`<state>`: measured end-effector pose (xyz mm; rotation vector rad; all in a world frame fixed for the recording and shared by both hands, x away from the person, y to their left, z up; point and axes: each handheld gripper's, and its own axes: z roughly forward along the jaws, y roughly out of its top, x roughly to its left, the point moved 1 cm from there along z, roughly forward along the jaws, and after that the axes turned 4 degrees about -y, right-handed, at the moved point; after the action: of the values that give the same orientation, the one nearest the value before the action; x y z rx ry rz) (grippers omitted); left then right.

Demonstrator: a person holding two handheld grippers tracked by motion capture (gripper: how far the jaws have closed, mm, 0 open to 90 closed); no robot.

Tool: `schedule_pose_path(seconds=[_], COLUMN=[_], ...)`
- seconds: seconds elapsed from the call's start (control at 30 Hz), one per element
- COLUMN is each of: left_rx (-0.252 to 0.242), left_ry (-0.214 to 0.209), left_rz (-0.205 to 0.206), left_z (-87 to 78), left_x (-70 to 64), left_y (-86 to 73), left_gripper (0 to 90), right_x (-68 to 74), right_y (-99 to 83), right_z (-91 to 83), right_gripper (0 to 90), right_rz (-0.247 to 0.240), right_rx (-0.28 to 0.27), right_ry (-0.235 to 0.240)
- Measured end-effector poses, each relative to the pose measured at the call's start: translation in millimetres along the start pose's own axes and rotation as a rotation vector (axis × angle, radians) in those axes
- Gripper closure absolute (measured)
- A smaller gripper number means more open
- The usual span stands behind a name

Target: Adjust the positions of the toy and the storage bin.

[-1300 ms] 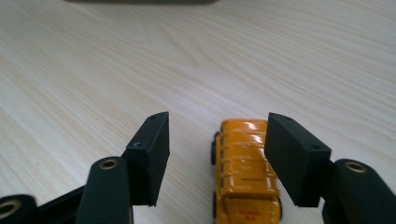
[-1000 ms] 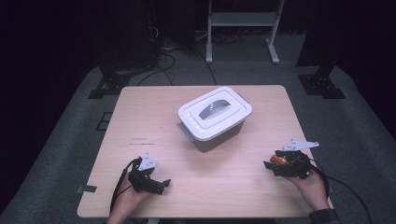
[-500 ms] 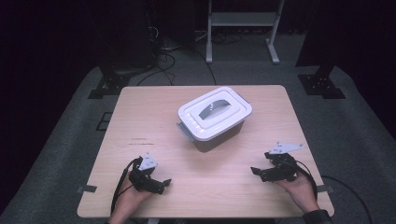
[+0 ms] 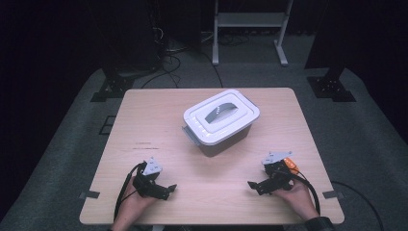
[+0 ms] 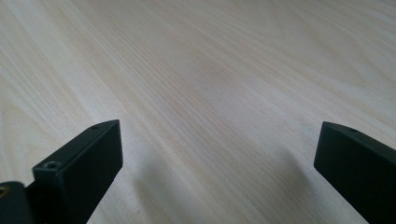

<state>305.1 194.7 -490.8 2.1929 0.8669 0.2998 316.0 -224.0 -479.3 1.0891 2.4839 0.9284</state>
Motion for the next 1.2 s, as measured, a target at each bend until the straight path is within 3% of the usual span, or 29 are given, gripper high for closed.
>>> schedule_pose_path(seconds=[0.2,0.33,0.43,0.5,0.83,1.2], left_rx=[-0.006,-0.022,-0.038,-0.048,-0.111,-0.137], left_ry=[-0.013,-0.028,-0.033,-0.030,-0.045,-0.073], left_rz=[-0.006,-0.003,0.002,0.010,0.034,0.045], left_z=[-2.5,-6.5,-10.0,-13.3,-27.6,-33.6], left_x=[-0.1,-1.4,-1.8,-2.0,-3.5,-4.3], left_y=[4.5,9.9,14.8,19.4,46.5,74.2], left_gripper=[0.0,0.0,0.0,0.0,0.0,0.0], right_x=[-0.9,-1.7,-2.6,-3.5,-4.2,-4.2], right_y=[-1.5,-2.3,-3.9,-8.2,-8.9,-8.8], right_z=[9.7,12.4,13.1,13.7,13.3,13.3], right_gripper=[0.0,0.0,0.0,0.0,0.0,0.0], right_rz=[-0.004,-0.023,-0.018,-0.005,-0.002,-0.002], right_rx=[0.007,-0.005,-0.028,-0.073,-0.074,-0.074], right_ry=[-0.017,-0.055,-0.057,-0.062,-0.063,-0.063])
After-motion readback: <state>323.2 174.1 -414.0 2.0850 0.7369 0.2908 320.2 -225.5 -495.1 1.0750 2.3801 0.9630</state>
